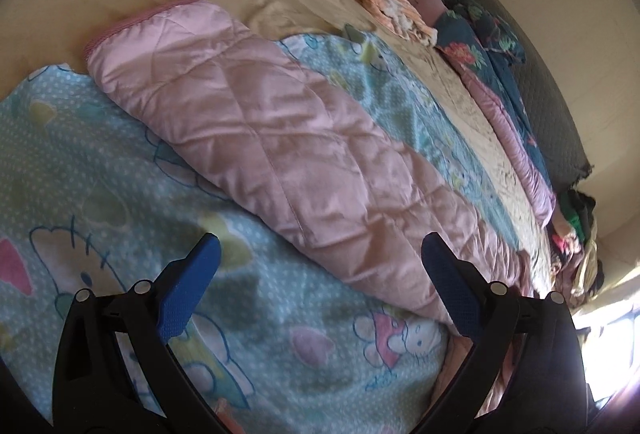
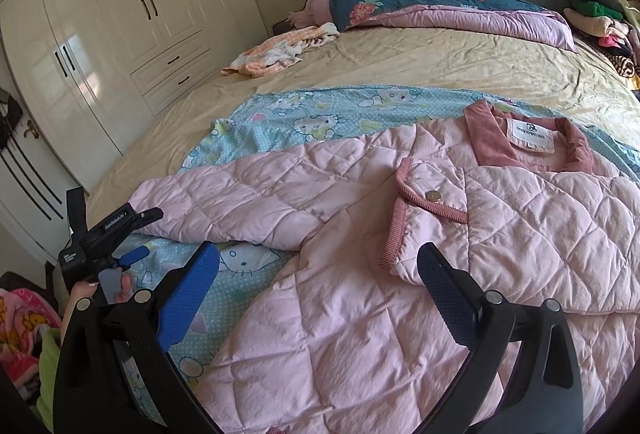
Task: Fold large clothes
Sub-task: 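Grasp the sleeve cuff with the left gripper and lift it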
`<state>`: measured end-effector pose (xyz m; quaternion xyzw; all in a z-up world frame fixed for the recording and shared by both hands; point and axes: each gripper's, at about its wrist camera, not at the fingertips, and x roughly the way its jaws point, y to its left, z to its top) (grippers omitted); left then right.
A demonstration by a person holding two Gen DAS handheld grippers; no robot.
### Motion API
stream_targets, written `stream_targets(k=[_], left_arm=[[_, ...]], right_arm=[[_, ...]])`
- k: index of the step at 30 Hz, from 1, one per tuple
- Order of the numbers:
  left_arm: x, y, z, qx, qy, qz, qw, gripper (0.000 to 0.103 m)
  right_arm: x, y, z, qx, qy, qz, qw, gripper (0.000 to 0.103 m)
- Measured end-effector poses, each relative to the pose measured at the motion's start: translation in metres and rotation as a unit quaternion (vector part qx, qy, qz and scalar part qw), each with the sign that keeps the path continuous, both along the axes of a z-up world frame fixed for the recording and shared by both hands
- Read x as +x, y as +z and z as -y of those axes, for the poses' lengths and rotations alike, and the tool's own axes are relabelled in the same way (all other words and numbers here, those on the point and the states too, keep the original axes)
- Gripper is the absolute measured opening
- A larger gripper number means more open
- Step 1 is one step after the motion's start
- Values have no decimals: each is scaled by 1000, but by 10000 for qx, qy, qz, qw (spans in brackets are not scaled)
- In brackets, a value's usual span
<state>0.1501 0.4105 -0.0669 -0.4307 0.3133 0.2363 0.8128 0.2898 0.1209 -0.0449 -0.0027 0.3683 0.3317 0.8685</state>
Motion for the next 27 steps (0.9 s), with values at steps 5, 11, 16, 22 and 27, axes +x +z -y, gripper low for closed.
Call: stream_targets(k=[5,11,16,22,27], left_arm=[[0,-8,-23,-234,304,92,9992,92],[3,-14,-54,-176,827,-14,9964,74],[2,-14,-66,-119,1069,-70,9942,26],[-5,37,-47,425,933,490,9935,13],[-4,90,-24,855,762,896,9894,12]], right_arm=[[0,0,5,8,-34,-19,10000,99],[3,1,16,36,-168,-29,9998,99],[3,3,28,100,-290,-33,9995,99],[0,13,51,206,-466,34,9987,99],[-5,22,73,337,-607,80,9976,99]])
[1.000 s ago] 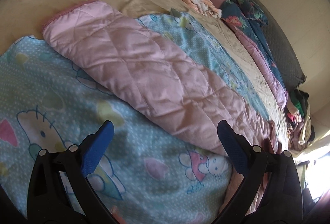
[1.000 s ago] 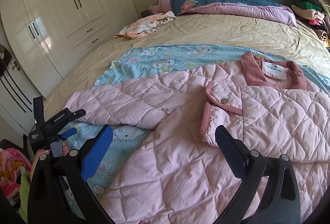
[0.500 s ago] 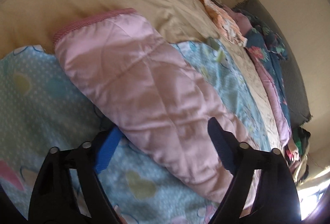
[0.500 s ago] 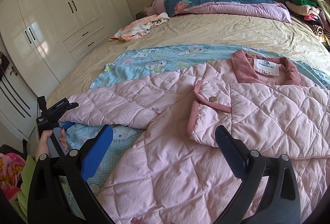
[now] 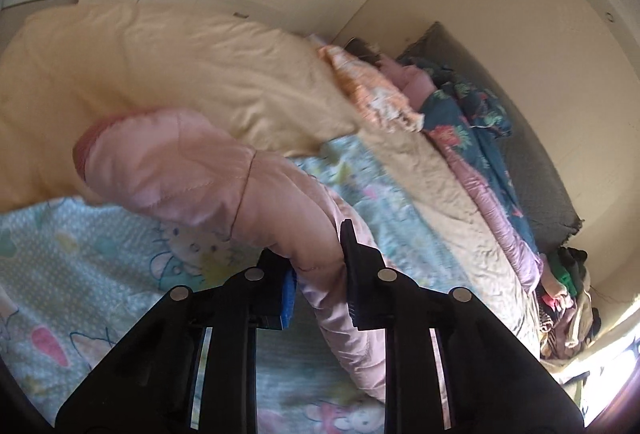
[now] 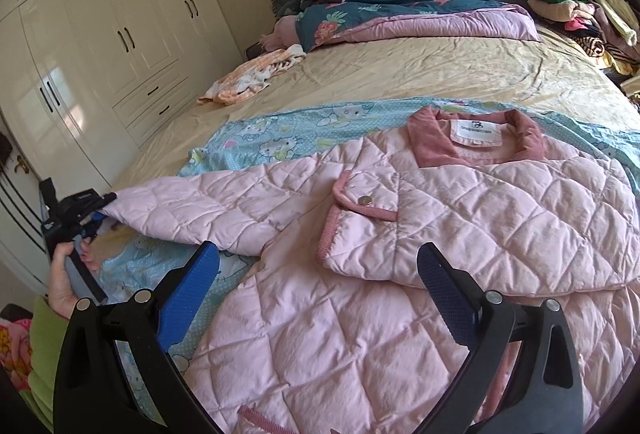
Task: Fold large clothes
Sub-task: 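Grasp the sleeve cuff with the left gripper and lift it, then carry the sleeve across the jacket front and lay it down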
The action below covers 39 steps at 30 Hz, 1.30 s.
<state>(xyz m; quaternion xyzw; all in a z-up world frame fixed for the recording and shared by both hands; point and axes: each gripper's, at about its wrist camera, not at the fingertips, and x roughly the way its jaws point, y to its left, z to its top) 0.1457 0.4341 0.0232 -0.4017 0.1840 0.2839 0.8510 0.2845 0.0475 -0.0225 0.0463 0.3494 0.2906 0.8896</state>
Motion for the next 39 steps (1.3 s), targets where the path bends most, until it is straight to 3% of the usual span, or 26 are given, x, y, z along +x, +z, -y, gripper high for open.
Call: stream_targets(k=[7,13,26,39], left_arm=[[5,55,37,420,-310,349,9980,12],[19,82,71,672,-657,482,9944,12],[36,112,143,1065,-1224,612,9849,11],[67,130,212,1526,-1786,616,9701,11]], right_arm=[[-11,14,32,233,-194,66,9995,99],[-17,19,54,366,-324,42,9988,99],[-30,24,94,637,-529,64,9965,99],[-32,29,145,892,-840,137,9924,99]])
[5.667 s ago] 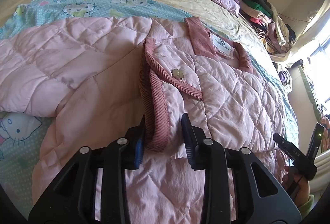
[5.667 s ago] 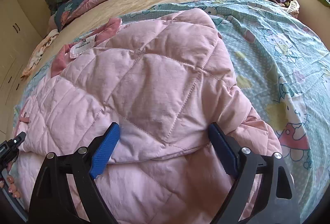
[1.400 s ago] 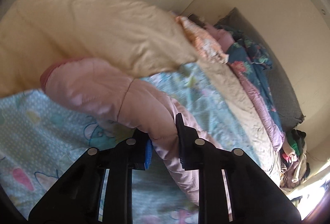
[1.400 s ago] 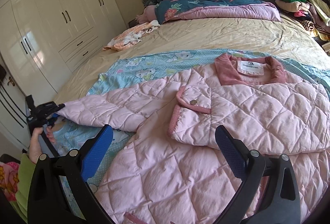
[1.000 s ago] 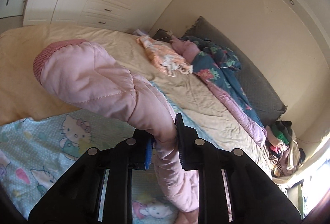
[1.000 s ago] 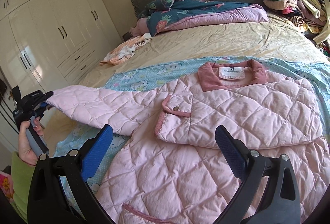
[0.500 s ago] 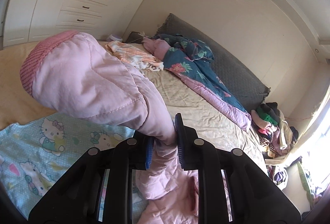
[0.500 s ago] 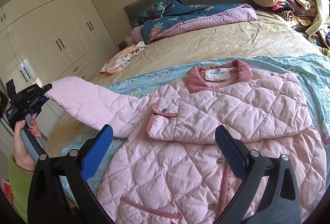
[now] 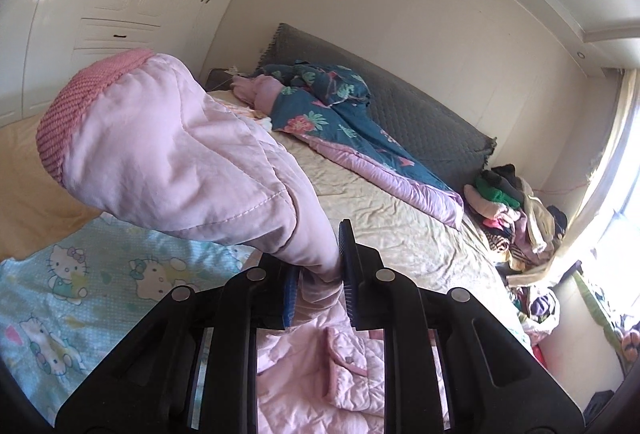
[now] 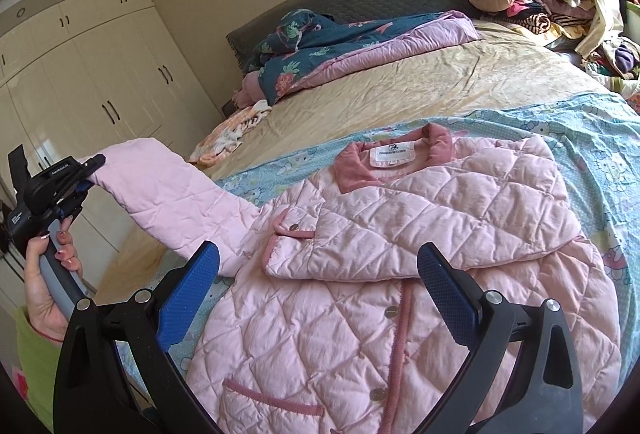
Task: Fold large clothes
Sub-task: 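Carry the sleeve across the jacket front and lay it down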
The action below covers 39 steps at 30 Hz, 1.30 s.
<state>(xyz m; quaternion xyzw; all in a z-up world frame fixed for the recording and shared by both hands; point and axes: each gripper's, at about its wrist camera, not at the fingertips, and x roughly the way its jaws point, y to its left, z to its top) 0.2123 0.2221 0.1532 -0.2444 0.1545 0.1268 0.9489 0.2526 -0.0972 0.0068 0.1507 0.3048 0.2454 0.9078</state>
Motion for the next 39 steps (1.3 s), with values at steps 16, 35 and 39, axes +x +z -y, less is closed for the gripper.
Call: stream_targets(k=[16,35,39], left_arm=[[48,4,89,565,-917,-113,9941,11],[93,-45,184,1014,-1961,-629,9733,10],[99,-61,200,1102,-2141,-788,9674,10]], right_arm=[[7,-8,63,283,-465,-86,9985,99],[17,-28,130,625,-1064,-261,9920,99],[19,-33,140,600,-1233,-303,9901,99]])
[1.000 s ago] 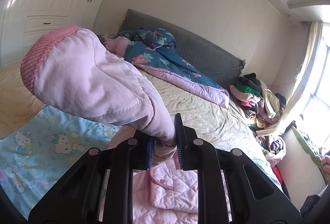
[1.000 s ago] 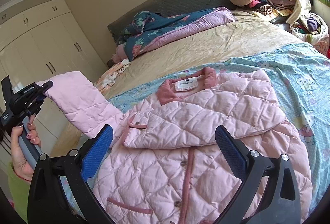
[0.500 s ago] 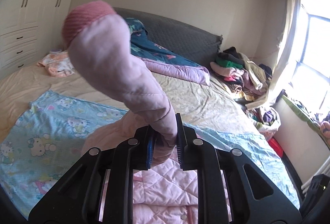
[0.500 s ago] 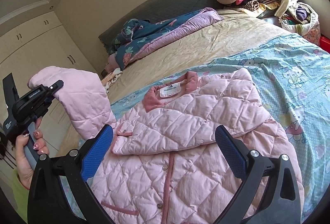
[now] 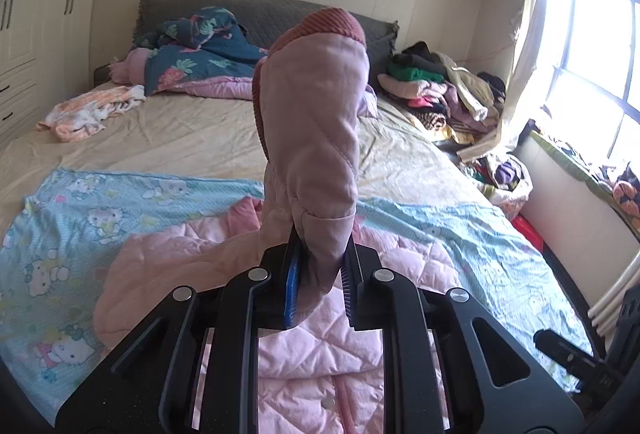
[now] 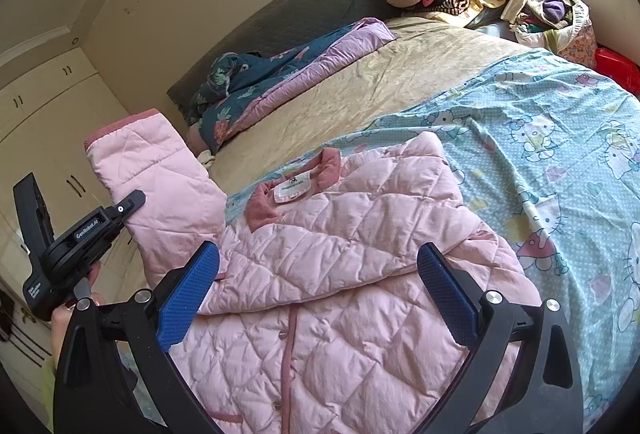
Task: Fold large clothes
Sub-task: 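Carry the sleeve across the jacket front and lay it down, then open the left gripper and release the sleeve on the jacket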
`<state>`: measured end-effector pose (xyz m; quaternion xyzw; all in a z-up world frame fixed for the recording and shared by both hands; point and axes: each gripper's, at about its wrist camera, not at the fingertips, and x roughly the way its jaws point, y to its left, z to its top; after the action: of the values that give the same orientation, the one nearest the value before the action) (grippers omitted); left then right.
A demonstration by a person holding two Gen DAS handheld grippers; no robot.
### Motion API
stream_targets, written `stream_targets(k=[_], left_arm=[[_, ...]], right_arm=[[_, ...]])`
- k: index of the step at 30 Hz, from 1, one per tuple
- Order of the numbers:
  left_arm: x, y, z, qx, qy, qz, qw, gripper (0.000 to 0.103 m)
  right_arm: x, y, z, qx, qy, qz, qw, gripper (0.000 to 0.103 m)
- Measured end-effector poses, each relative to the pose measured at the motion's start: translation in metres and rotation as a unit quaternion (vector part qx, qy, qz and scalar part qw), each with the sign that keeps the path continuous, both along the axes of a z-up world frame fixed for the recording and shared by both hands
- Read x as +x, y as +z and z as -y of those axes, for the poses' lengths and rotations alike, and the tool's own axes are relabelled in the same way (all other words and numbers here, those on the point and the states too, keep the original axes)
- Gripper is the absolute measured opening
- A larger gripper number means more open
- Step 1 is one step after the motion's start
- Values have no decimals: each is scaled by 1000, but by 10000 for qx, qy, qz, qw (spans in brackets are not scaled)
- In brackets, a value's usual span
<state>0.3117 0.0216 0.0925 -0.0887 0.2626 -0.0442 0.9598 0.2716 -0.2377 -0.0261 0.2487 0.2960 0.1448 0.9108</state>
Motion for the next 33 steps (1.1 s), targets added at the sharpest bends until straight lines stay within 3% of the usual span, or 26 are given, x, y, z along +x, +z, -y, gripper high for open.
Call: stream_targets(k=[5,20,23,25,26,27,28,31,33], left_arm=[[7,-24,23,273,-173,-252,9992,10],[17,-94,71,948,-779,-898,9884,11],[17,-105,77,1092,-891,-1012,9848,15],[18,-112,82,1168,-996,-1143,9815,20],[18,-116,85,1200,-1061,-1225,9795,33],[18,-119,87,1214,-1121,-1290,9778,56],[18,-123,88,1212,-1190,-1350,9762,65],[14,-130,91,1231,-1365,-1490,9716,71],[8,-131,89,1060,-1602,-1588,9684,91]], right_arm=[[2,-5,6,-392,-326,-33,9987,99],[7,-23,28,-174,-517,-265,9982,99],[7,-26,31,-152,-554,-319,9978,99],[7,-28,34,-49,-551,-352,9978,99],[7,-29,35,-1,-550,-373,9978,99],[7,-30,36,-1,-569,-387,9976,99],[7,-30,36,-15,-581,-392,9975,99],[7,-30,36,-14,-577,-416,9975,99],[8,-31,34,-16,-556,-443,9975,99]])
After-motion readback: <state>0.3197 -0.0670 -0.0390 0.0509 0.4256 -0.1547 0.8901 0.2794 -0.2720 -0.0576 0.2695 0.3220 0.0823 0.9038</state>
